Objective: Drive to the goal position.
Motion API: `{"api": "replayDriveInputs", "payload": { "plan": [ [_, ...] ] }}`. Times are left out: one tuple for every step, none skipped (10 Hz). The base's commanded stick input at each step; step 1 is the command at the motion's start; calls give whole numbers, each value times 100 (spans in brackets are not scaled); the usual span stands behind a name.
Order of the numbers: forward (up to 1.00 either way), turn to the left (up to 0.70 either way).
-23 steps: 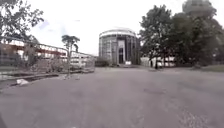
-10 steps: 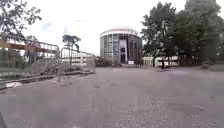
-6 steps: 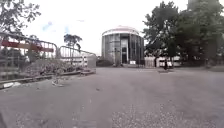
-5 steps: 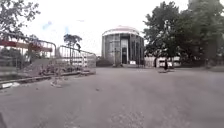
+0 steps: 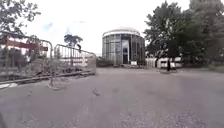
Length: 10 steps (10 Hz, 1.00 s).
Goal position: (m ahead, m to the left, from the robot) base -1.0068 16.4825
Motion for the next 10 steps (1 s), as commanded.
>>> {"api": "replayDriveInputs", "payload": {
  "plan": [
    [70, -35],
    [70, -35],
    [70, -35],
    [70, -30],
    [70, -17],
    [70, 0],
    [70, 0],
    [70, 0],
    [70, 0],
    [70, 0]
  ]
}}
